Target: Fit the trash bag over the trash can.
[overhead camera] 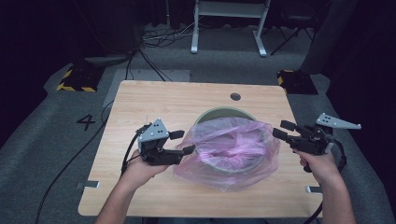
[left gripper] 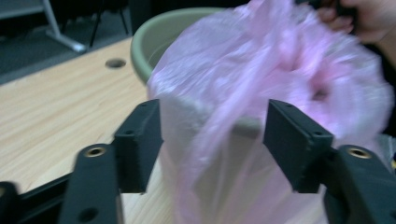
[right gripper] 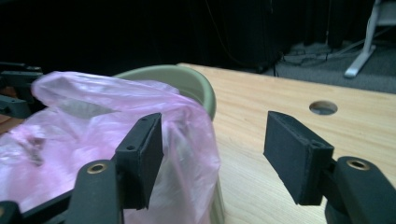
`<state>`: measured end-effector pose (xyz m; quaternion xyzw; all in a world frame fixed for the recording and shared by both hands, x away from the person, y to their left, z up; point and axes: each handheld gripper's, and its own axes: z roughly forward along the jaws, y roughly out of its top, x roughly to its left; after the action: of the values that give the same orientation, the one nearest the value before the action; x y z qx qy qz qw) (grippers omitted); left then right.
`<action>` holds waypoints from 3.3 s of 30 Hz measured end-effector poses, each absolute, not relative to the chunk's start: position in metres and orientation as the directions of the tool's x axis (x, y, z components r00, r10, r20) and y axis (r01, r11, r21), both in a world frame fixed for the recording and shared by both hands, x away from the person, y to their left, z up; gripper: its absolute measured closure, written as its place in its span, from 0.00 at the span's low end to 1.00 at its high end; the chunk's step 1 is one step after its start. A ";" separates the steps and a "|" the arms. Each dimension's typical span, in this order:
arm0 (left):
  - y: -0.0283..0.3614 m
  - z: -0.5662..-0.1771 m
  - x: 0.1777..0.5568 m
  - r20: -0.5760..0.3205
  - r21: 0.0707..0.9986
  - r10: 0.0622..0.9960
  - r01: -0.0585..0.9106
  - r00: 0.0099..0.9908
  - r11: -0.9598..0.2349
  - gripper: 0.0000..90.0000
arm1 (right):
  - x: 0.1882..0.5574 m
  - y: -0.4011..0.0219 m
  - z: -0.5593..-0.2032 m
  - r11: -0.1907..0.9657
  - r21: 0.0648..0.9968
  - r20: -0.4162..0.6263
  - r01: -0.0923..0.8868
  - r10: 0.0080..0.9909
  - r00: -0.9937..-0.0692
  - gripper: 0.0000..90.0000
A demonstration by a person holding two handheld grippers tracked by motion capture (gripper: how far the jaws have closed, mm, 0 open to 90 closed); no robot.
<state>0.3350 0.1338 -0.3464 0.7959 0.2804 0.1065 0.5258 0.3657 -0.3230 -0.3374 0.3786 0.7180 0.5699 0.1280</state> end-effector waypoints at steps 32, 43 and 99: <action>0.143 -0.365 0.400 -0.143 0.940 0.680 0.315 0.719 -0.135 1.00 | 0.402 -0.295 -0.368 0.021 0.932 0.207 0.361 0.786 -0.583 1.00; 0.135 -0.375 0.430 -0.175 0.925 0.696 0.358 0.696 -0.125 1.00 | 0.418 -0.282 -0.383 -0.004 0.923 0.221 0.384 0.824 -0.522 1.00; 0.147 -0.493 0.465 -0.410 0.767 0.550 0.602 0.727 -0.223 0.85 | 0.421 -0.305 -0.496 -0.056 0.788 0.457 0.613 0.721 -0.521 0.88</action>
<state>0.4648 0.1470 -0.4929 0.7817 0.3684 -0.0257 0.5025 0.4211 -0.3048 -0.4957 0.4867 0.6853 0.5395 0.0497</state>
